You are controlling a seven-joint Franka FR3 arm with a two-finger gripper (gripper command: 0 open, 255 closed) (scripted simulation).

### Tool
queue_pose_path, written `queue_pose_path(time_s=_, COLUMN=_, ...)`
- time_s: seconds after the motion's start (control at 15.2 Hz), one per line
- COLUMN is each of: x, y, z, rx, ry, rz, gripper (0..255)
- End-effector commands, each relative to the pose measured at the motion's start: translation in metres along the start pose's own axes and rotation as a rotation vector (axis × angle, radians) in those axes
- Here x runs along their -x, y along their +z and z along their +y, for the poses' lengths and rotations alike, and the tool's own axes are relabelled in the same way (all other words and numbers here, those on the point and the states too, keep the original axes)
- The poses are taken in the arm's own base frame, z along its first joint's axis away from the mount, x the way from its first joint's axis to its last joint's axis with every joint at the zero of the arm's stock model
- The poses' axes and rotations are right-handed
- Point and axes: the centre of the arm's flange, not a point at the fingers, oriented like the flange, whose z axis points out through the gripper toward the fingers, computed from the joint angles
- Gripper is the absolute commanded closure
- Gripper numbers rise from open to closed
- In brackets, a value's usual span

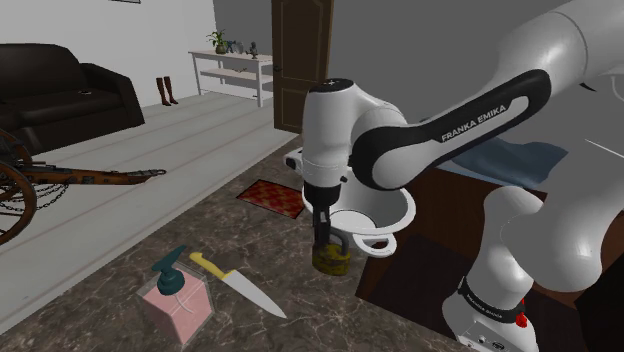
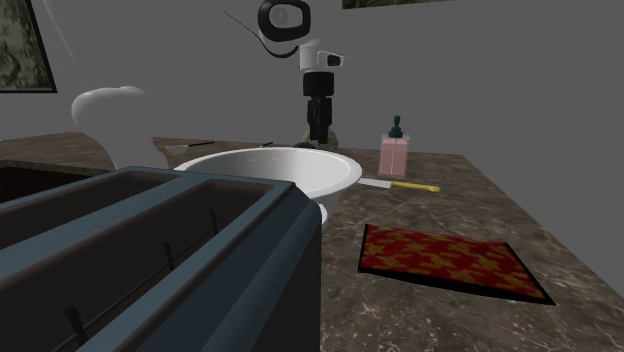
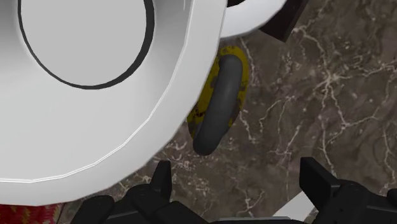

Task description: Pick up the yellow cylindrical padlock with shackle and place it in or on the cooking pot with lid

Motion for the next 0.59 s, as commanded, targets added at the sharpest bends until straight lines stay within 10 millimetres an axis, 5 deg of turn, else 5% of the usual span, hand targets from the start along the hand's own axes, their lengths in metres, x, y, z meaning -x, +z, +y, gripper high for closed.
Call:
queue_pose_path(time_s=0.0, x=-0.002, y=0.009, z=-0.001, rx=0.000, ry=0.000, rz=-0.001, gripper=0)
queue_pose_path(time_s=0.53, x=-0.002, y=0.028, z=-0.001, rx=0.000, ry=0.000, rz=-0.001, gripper=0)
